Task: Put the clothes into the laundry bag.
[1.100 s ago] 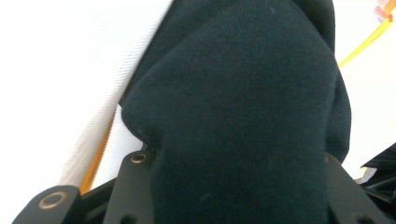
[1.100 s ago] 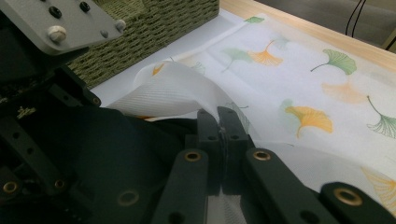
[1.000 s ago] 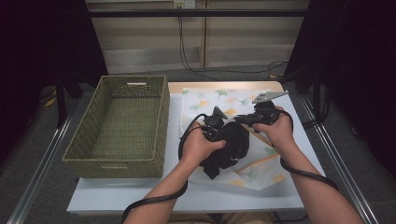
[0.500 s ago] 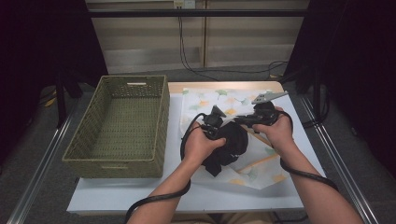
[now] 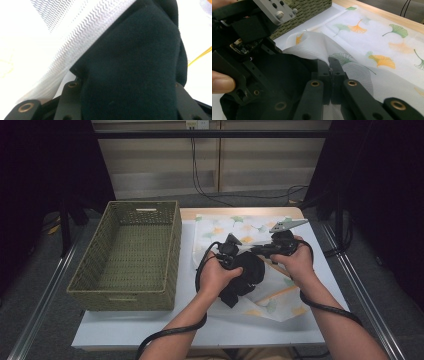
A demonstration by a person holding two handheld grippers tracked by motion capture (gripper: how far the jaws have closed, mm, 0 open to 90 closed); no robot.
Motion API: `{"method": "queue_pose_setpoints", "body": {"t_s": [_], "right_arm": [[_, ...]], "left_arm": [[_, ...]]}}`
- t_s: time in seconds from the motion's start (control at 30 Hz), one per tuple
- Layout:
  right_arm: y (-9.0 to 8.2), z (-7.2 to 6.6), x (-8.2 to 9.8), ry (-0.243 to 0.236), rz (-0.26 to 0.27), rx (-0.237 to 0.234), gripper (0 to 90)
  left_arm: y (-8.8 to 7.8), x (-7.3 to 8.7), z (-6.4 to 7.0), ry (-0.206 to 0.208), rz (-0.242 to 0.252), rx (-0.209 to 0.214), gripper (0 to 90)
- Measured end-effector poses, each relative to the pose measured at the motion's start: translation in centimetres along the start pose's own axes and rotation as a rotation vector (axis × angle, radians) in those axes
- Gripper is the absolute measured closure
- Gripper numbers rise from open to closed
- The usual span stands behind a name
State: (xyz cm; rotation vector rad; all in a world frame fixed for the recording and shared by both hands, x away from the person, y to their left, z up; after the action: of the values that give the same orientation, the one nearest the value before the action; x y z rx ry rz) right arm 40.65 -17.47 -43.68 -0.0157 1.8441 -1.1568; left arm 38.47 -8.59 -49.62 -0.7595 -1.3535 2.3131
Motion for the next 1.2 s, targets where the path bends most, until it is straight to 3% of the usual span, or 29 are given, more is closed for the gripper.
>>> {"method": "queue_pose_setpoints", "body": {"t_s": [0.13,0.17,0.43,0.53,0.73,1.0,1.2], "right_arm": [[0.1,0.0,0.0,0.001,0.000,-0.002,90.0],[0.1,0.0,0.0,0.002,0.001,-0.001,90.0],[0.2,0.0,0.3,0.003,-0.005,-0.002,90.0],[0.3,-0.1,0.4,0.003,-0.007,-0.005,90.0],[0.3,0.0,0.5,0.004,-0.012,0.000,90.0],[0.5,0.0,0.6,0.003,-0.015,0.001,90.0],[0.6,0.0,0.7,0.004,-0.016,0.002,90.0]], "left_arm": [[0.3,-0.3,0.3,-0.032,0.032,0.004,55.3],[0.2,-0.2,0.1,0.000,0.006,-0.001,55.2],[0.5,-0.3,-0.1,0.010,0.014,-0.004,53.0],[0.7,-0.3,-0.4,0.040,0.025,-0.032,47.6],[0.6,-0.1,-0.3,0.060,0.024,-0.029,32.3],[-0.1,0.7,-0.2,0.128,0.016,-0.045,14.1],[-0.9,1.8,0.0,0.170,-0.020,-0.045,9.4]]}}
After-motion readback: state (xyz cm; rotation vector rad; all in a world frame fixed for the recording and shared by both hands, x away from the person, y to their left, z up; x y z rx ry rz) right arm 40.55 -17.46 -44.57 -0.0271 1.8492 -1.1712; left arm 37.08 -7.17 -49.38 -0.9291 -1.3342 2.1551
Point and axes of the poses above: each handheld gripper's, and its own axes: y roughly forward along the jaws, x roughly out of its underside, z roughly to its right, the point moved 9 cm from there along y, roughly forward along the jaws, and after that the axes turned 9 degrees about -z, right-handed, at the moved point
